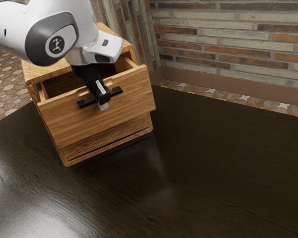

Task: Pull the drawer handle with one arm to open the drawer

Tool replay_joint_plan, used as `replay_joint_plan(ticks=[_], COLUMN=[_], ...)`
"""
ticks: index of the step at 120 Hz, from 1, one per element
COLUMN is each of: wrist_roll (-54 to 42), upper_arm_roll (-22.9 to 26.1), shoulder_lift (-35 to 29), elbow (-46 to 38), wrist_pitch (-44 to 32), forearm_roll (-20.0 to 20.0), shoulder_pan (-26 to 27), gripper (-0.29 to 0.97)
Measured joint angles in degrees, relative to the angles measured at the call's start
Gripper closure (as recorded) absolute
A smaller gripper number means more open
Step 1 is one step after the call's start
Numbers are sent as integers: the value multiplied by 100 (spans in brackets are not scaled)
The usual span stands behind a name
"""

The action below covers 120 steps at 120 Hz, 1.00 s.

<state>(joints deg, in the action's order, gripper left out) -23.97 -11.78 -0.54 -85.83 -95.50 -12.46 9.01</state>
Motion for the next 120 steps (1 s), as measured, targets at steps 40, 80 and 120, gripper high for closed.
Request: replay_joint_plan(ticks=[40,80,120], wrist_roll=[64,169,244], upper_arm_roll=[245,445,471], shoulder_lift=[-201,-473,-696], elbow=[-221,-514,-739], wrist_pitch=[-25,-7,19], forearm_roll=[7,15,-2], shoulder_pan=[-85,187,172], gripper=[61,62,62])
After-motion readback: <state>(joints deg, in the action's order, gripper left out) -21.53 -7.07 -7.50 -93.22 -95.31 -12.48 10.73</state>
